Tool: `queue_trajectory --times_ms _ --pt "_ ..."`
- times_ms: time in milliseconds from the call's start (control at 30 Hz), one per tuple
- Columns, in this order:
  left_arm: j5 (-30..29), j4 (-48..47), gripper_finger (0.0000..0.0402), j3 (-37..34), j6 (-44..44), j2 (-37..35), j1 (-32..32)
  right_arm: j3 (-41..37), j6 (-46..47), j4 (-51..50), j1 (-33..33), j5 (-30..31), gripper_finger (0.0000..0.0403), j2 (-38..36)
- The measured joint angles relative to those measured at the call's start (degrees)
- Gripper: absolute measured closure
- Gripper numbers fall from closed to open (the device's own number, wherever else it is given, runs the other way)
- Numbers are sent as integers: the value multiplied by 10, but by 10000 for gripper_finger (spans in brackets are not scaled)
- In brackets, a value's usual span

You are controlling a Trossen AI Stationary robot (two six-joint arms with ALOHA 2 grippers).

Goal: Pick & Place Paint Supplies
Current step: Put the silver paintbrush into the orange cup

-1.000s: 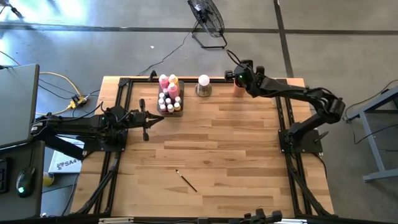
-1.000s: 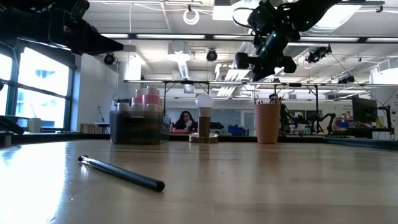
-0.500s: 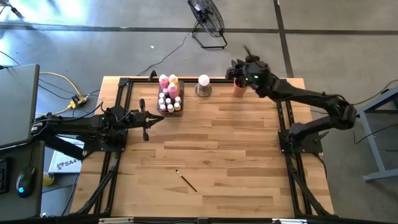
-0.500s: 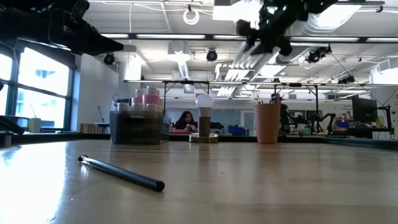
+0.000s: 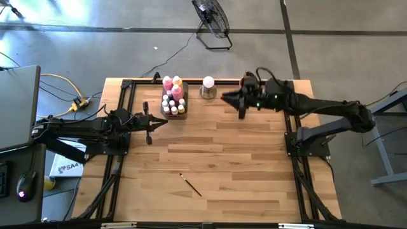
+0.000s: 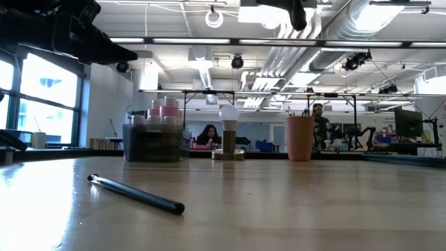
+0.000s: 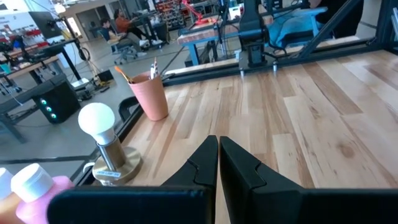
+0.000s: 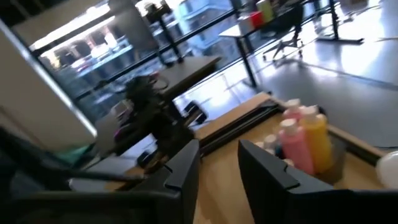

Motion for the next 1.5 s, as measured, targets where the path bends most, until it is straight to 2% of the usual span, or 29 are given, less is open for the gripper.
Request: queue_trajectory --times_ms 133,300,567,667,800,1000,1133,1300,1500 --pt "0 -17 389 0 0 0 0 0 -20 -18 67 19 329 -1" --pt "0 -22 389 0 -4 0 0 0 -73 -28 140 92 394 -8" --pt "2 -22 389 0 -6 0 0 0 -133 -75 213 205 401 -55" --pt "2 -24 389 0 -6 0 0 0 -137 -106 219 214 401 -84" --pt "1 -26 389 0 -6 0 0 0 -146 -161 215 169 401 -123" --pt "2 -26 389 0 -6 0 0 0 -147 -239 171 144 401 -155" --pt "17 -32 389 0 -8 0 0 -31 -148 -237 120 33 401 -155" --pt "32 -32 389 0 -8 0 0 -123 -150 -183 51 -39 401 -150" --pt "32 -32 389 0 -8 0 0 -212 -165 -56 -23 -137 401 -163"
